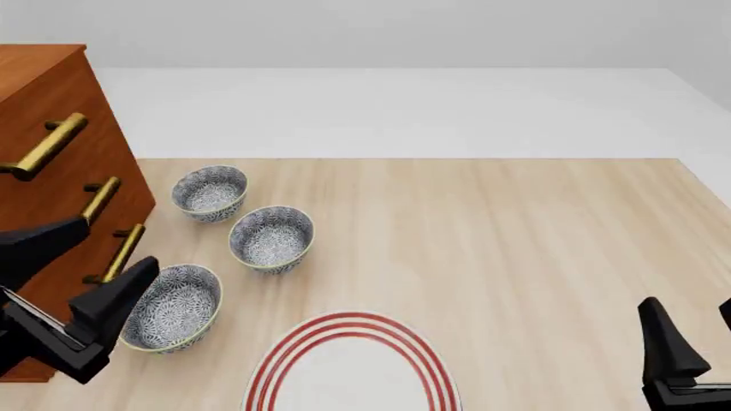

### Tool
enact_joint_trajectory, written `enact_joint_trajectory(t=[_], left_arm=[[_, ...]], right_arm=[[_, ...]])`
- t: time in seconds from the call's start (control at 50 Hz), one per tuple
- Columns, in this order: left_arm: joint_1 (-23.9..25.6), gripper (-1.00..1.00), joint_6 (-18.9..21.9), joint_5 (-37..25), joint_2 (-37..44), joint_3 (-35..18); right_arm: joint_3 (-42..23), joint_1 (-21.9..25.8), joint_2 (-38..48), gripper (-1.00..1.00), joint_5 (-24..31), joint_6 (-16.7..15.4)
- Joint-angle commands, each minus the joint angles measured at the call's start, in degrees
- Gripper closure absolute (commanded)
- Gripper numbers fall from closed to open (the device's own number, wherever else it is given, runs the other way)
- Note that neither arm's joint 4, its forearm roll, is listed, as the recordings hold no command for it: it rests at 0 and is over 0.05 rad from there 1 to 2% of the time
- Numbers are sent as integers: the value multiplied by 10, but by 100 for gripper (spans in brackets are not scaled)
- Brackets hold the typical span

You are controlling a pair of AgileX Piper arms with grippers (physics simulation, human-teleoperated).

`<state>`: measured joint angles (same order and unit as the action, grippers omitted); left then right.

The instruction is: Pick up the bowl and put it in the middle on the plate.

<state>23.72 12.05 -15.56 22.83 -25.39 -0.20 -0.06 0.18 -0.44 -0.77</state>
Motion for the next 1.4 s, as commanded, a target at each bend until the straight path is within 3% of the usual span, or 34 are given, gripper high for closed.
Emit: enact_joint_trajectory(t=[0.02,0.1,0.16,0.22,0.34,0.42,0.48,0.54,0.78,0.9,0.94,0.98,1.1,1.22,1.4], left_arm=[[36,-100,12,2,91,-45],[52,-100,9,-4,121,-55],[51,-100,37,-9,149,-63],[48,-100,20,-22,166,-89],[21,-100,67,-22,189,-101],[37,-100,67,-19,205,-99],[35,-100,112,-4,219,-79],[62,-100,94,-12,235,-100],[93,-100,129,-9,302,-133],[82,-100,160,3,339,-140],[67,-100,215,33,346,-107],[63,-100,229,53,357,-92],[70,-100,234,85,398,-88],[84,-100,250,68,428,-97],[71,-100,244,59,440,-123]], right_arm=[[-1,0,-1,-100,0,-3],[0,0,0,-100,2,2],[0,0,-1,-100,-1,-3],[-1,-1,0,-100,2,2],[-2,0,-1,-100,2,-1],[-1,0,0,-100,1,0],[0,0,-1,-100,0,-1],[-1,-1,0,-100,2,2],[-1,-1,-1,-100,2,0],[-1,-1,-1,-100,1,-1],[0,-1,0,-100,2,2],[-1,-1,-1,-100,1,-1],[-1,-1,0,-100,2,1],[-1,-1,0,-100,2,2],[-1,-1,-1,-100,1,-1]])
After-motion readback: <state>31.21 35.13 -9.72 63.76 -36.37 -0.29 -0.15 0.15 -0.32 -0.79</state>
